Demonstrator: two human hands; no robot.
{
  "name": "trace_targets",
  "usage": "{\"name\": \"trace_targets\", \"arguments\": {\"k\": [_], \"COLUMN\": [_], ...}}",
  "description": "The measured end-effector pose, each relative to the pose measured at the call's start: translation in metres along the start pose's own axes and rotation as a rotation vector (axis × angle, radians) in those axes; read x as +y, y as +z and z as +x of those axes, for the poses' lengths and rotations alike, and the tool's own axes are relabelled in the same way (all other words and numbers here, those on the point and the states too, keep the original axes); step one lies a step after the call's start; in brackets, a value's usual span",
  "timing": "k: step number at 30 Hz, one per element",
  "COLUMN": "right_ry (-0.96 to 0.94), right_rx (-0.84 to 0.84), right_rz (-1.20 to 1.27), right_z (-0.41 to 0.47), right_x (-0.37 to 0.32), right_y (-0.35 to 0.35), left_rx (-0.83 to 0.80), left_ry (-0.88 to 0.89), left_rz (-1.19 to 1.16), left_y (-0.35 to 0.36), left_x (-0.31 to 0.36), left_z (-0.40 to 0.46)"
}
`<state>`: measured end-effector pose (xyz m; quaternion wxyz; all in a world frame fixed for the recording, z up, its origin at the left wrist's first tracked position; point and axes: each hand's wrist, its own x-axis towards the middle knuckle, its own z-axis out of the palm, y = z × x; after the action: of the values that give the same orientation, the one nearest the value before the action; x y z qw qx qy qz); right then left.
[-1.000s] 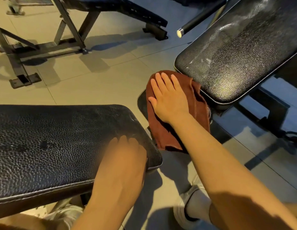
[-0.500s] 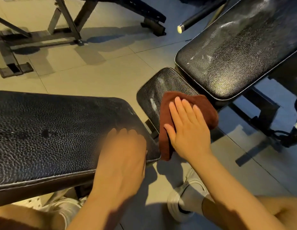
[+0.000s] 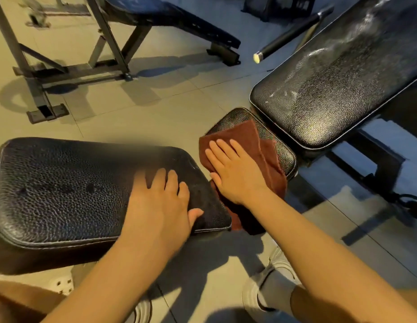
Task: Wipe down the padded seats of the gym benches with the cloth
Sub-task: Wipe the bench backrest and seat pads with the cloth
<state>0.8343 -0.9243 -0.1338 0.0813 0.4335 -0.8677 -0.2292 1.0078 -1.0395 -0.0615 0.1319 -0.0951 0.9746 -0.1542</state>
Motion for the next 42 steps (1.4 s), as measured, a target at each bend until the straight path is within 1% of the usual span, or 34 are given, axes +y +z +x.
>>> {"name": "trace_targets", "arguments": {"k": [2, 6, 9, 12, 14, 16, 18, 20, 22, 25, 26, 30, 32, 34, 35, 36, 38, 40, 41, 42], "right_ry": [0.01, 0.138, 0.212, 0.332, 0.421, 0.454, 0.454, 0.399, 0.276, 0.07, 0.073, 0.348, 0.413, 0.428, 0.427, 0.418, 0.397, 0.38, 0.368, 0.355], "right_rx": [0.017, 0.064, 0.19, 0.211, 0.199, 0.189, 0.165, 0.131, 0.091, 0.033, 0.037, 0.158, 0.2, 0.18, 0.165, 0.164, 0.159, 0.164, 0.149, 0.106], "right_rz": [0.015, 0.123, 0.169, 0.157, 0.155, 0.142, 0.145, 0.096, 0.061, 0.048, 0.065, 0.183, 0.184, 0.171, 0.162, 0.153, 0.138, 0.125, 0.131, 0.131], "right_z": [-0.015, -0.052, -0.078, -0.064, -0.035, -0.003, 0.027, 0.045, 0.045, 0.022, 0.01, -0.038, -0.058, -0.067, -0.068, -0.064, -0.042, -0.008, 0.009, 0.024], "right_x": [-0.01, -0.012, -0.007, -0.002, 0.001, 0.004, 0.008, 0.009, 0.007, 0.005, 0.004, 0.019, 0.023, 0.02, 0.017, 0.016, 0.018, 0.026, 0.03, 0.033], "right_y": [0.005, 0.01, 0.009, 0.004, -0.002, -0.008, -0.013, -0.016, -0.014, -0.01, -0.01, -0.004, -0.005, -0.005, -0.004, -0.003, 0.0, -0.003, -0.007, -0.012], "left_rx": [-0.019, -0.046, -0.057, -0.047, -0.047, -0.05, -0.05, -0.054, -0.059, -0.036, -0.03, 0.012, 0.052, 0.175, 0.183, 0.148, 0.059, 0.061, 0.077, 0.051], "left_ry": [0.039, 0.106, 0.123, 0.142, 0.153, 0.174, 0.191, 0.202, 0.195, 0.189, 0.191, 0.191, 0.19, 0.146, 0.124, 0.128, 0.198, 0.242, 0.248, 0.243], "left_rz": [0.026, 0.058, 0.088, 0.105, 0.107, 0.099, 0.078, 0.074, 0.084, 0.086, 0.066, -0.002, -0.025, -0.082, -0.11, -0.135, -0.138, -0.121, -0.105, -0.093], "left_y": [0.002, 0.002, 0.001, 0.001, 0.003, 0.006, 0.006, 0.005, 0.004, 0.003, 0.003, 0.001, 0.006, 0.005, 0.005, 0.007, 0.013, 0.017, 0.018, 0.013], "left_x": [0.004, 0.004, 0.005, 0.007, 0.008, 0.008, 0.006, 0.005, 0.005, 0.006, 0.007, 0.007, 0.008, 0.007, 0.006, 0.007, 0.007, 0.006, 0.007, 0.007], "left_z": [0.0, 0.0, -0.002, -0.003, -0.002, -0.003, 0.0, 0.002, 0.002, -0.002, -0.004, -0.002, -0.001, 0.001, 0.003, 0.004, 0.007, 0.007, 0.005, 0.002]}}
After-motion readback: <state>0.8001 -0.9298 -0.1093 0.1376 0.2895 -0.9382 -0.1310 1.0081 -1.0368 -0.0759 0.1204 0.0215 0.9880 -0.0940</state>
